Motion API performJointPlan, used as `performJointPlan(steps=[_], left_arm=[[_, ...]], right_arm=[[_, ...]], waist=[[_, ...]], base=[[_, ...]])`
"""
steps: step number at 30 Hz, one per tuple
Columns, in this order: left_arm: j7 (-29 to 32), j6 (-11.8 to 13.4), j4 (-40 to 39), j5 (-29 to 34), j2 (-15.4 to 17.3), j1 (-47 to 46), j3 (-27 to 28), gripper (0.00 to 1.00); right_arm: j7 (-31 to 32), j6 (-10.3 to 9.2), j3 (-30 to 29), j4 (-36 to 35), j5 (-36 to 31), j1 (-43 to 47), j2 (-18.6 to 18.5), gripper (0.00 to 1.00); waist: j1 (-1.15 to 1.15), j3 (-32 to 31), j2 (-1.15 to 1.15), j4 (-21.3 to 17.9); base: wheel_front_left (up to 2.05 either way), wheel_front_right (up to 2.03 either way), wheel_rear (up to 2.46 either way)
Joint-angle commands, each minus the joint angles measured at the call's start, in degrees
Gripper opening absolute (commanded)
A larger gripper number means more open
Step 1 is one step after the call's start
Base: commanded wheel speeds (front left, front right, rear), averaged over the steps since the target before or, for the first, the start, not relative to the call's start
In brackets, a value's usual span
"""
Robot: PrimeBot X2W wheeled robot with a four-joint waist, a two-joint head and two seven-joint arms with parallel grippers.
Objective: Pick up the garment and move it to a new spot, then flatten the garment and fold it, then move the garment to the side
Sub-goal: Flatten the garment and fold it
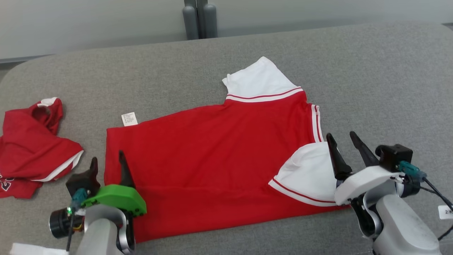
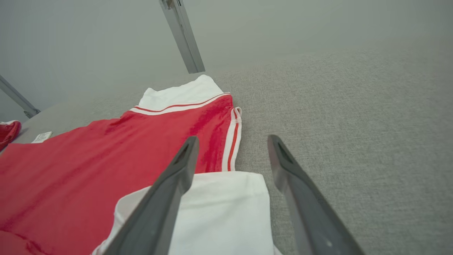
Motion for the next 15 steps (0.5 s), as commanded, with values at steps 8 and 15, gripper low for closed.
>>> performJointPlan(steps=[8,15], left_arm=[[0.0,-0.6,9.0,3.1,2.8,-11.5,4.2,1.0],[0.0,-1.2,15.9,4.5,3.3,-15.9,5.2,1.0]], right_arm=[[-0.2,-0.08,2.5,-0.5,0.7,-6.5,0.0,1.0],[-0.2,-0.08,4.4,-1.6,2.3,-10.7,-1.1,1.0]], waist=[[0.0,6.5,0.0,-2.3],[0.0,9.1,0.0,-3.2]], base=[[0.0,0.0,0.0],[0.0,0.0,0.0]])
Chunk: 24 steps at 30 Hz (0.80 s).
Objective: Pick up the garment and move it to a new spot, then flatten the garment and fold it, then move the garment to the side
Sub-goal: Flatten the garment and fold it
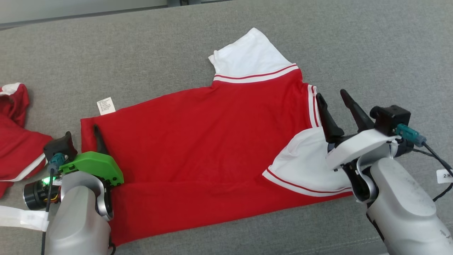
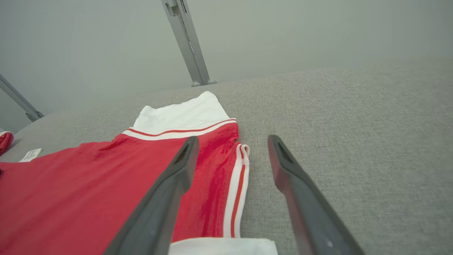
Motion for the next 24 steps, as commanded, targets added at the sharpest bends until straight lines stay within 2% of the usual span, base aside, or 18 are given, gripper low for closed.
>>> performJointPlan(steps=[1,5,6,7,8,9,11,18,24], left_arm=[[0.0,-0.1,0.6,0.2,0.3,-1.3,0.3,1.0],[0.0,-0.3,1.7,1.1,-0.1,-2.5,0.7,1.0],[0.0,-0.3,1.7,1.2,-0.3,-2.6,0.7,0.93],[0.0,-0.3,1.9,1.5,-0.4,-2.8,0.6,0.58],[0.0,-0.4,2.0,1.9,-0.5,-2.9,0.5,0.45],[0.0,-0.4,2.0,1.9,-0.6,-3.2,0.4,0.25],[0.0,-0.6,1.8,2.1,-0.9,-3.7,0.3,0.0],[0.0,-1.3,-1.0,3.1,-2.0,-5.6,-0.7,0.0],[0.0,-2.0,-4.5,2.5,-2.6,-6.6,-3.2,0.0]], right_arm=[[-0.2,-0.08,0.3,-0.4,0.5,-1.5,-0.8,1.0],[-0.2,-0.08,1.2,0.0,1.5,-4.9,-2.4,1.0],[-0.2,-0.08,1.6,0.3,1.7,-5.7,-2.8,1.0],[-0.2,-0.08,2.6,1.1,2.1,-6.8,-3.3,1.0],[-0.2,-0.08,3.5,1.8,2.3,-7.8,-3.8,1.0],[-0.2,-0.08,4.7,2.8,2.8,-9.3,-4.5,1.0],[0.4,-0.08,6.2,4.9,3.8,-12.4,-5.8,1.0],[9.5,-0.08,11.6,12.7,9.0,-23.7,-8.1,1.0],[16.5,-0.08,13.1,20.1,12.9,-32.1,-7.7,1.0]], waist=[[0.0,1.3,0.0,-0.7],[0.0,2.3,0.0,-0.3],[0.0,2.5,0.0,-0.1],[0.0,2.8,0.0,0.2],[0.0,3.0,0.0,0.5],[0.0,3.2,0.0,0.8],[0.0,3.7,0.0,1.7],[0.0,6.4,0.0,5.4],[0.0,8.9,0.0,9.0]], base=[[0.0,0.0,0.0],[0.0,0.0,0.0],[0.0,0.0,0.0],[0.0,0.0,0.0],[0.0,0.0,0.0],[0.0,0.0,0.0],[0.0,0.0,0.0],[0.0,0.0,0.0],[0.0,0.0,0.0]])
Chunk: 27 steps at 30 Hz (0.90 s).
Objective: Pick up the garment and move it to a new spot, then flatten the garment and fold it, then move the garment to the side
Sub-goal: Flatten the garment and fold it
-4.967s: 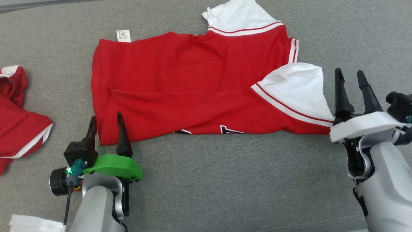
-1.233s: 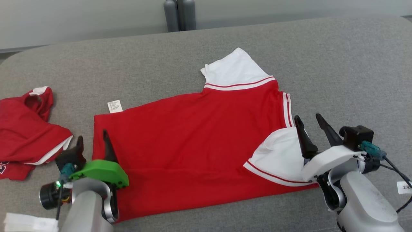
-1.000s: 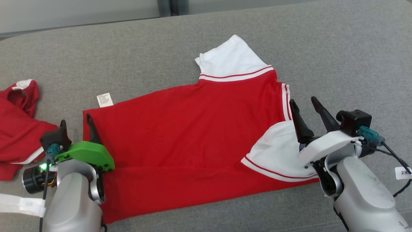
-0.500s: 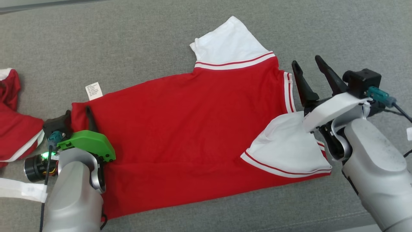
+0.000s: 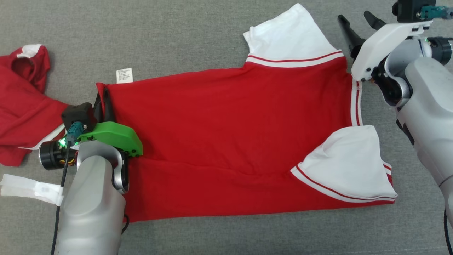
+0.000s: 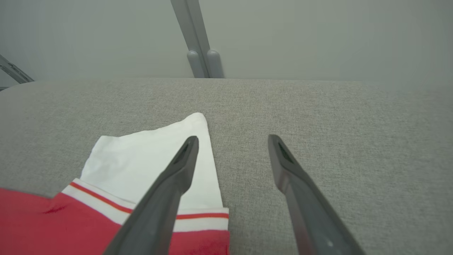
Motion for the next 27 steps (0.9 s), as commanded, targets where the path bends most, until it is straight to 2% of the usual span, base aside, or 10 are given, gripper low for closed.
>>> performJointPlan(steps=[1,4,11,17,18,19,20,27], left_arm=[[0.0,-0.4,-0.9,-1.6,0.2,-1.5,-1.1,0.0],[0.0,-0.2,-2.4,-4.0,0.2,-1.7,-4.5,0.0],[0.0,2.3,-5.7,-9.5,0.1,-2.7,-12.7,0.0],[0.0,4.3,-7.5,-12.8,0.2,-3.0,-16.5,0.0],[0.0,4.4,-7.5,-13.1,0.2,-3.0,-16.8,0.0],[0.0,4.6,-7.5,-13.1,0.2,-3.0,-17.1,0.0],[0.0,5.0,-7.5,-13.1,0.2,-3.1,-17.0,0.0],[0.0,4.7,-9.0,-11.6,0.2,-4.1,-15.1,0.0]], right_arm=[[0.7,-0.08,0.6,1.1,0.7,-2.0,0.2,1.0],[2.0,-0.08,1.9,3.3,1.3,-4.5,-0.1,1.0],[4.1,-0.08,5.5,8.2,1.9,-9.3,-1.5,1.0],[6.3,-0.08,9.2,10.0,2.9,-11.1,-1.6,0.99],[6.6,-0.08,9.9,10.1,3.1,-11.1,-1.9,0.78],[6.3,-0.08,10.6,10.2,3.0,-11.2,-2.3,0.43],[4.7,-0.08,11.1,10.6,3.0,-11.5,-3.1,0.0],[-4.8,-0.08,10.7,14.7,1.4,-14.4,-4.0,0.0]], waist=[[0.0,2.7,0.0,2.9],[0.0,4.0,0.0,4.5],[0.0,6.5,0.0,8.0],[0.0,7.5,0.0,9.0],[0.0,7.5,0.0,9.0],[0.0,7.5,0.0,8.9],[0.0,7.3,0.0,8.8],[0.0,6.5,0.0,7.9]], base=[[0.0,0.0,0.0],[0.0,0.0,0.0],[0.0,0.0,0.0],[0.0,0.0,0.0],[0.0,0.0,0.0],[0.0,0.0,0.0],[0.0,0.0,0.0],[0.0,0.0,0.0]])
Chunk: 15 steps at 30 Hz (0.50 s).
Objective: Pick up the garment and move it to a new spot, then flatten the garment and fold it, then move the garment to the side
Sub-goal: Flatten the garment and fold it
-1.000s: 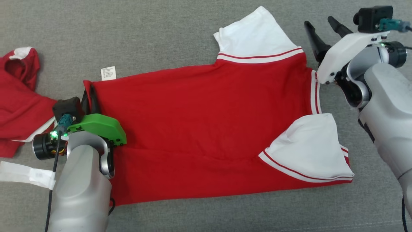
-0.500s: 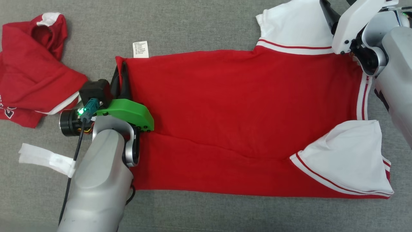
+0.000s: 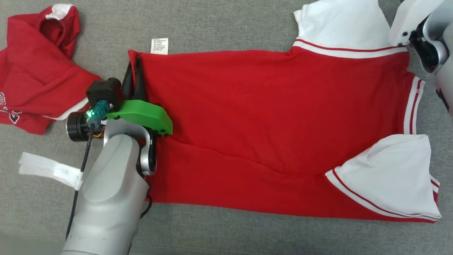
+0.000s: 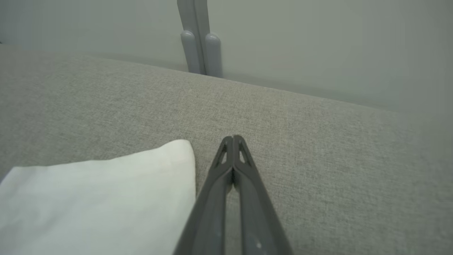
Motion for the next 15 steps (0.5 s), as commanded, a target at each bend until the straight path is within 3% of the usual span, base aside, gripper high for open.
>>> performJointPlan(steps=[1,12,13,14,15], left_arm=[[0.0,-0.2,-0.4,0.9,0.4,-1.3,0.7,0.0],[0.0,-1.3,0.2,2.0,0.4,-0.6,2.0,0.0],[0.0,-1.3,0.2,1.8,0.4,-0.5,1.9,0.0],[0.0,-1.3,0.2,1.7,0.4,-0.3,1.7,0.0],[0.0,-1.3,0.2,1.5,0.4,-0.2,1.6,0.0]], right_arm=[[-1.9,-0.08,-0.4,1.1,-0.2,-0.7,0.3,0.0],[-3.5,-0.08,1.8,1.1,3.2,0.7,2.6,0.0],[-3.1,-0.08,2.0,0.5,4.0,0.9,2.7,0.36],[-2.3,-0.08,2.5,-0.4,4.8,1.2,2.7,0.85],[-1.6,-0.08,3.0,-1.1,5.6,1.4,2.4,1.0]], waist=[[-0.01,-0.3,0.0,-0.5],[-0.01,-1.4,0.0,-1.5],[-0.01,-1.4,0.0,-1.5],[-0.01,-1.4,0.0,-1.3],[-0.01,-1.3,0.0,-1.2]], base=[[0.0,0.0,0.0],[0.0,0.0,0.0],[0.0,0.0,0.0],[0.0,0.0,0.0],[0.0,0.0,0.0]])
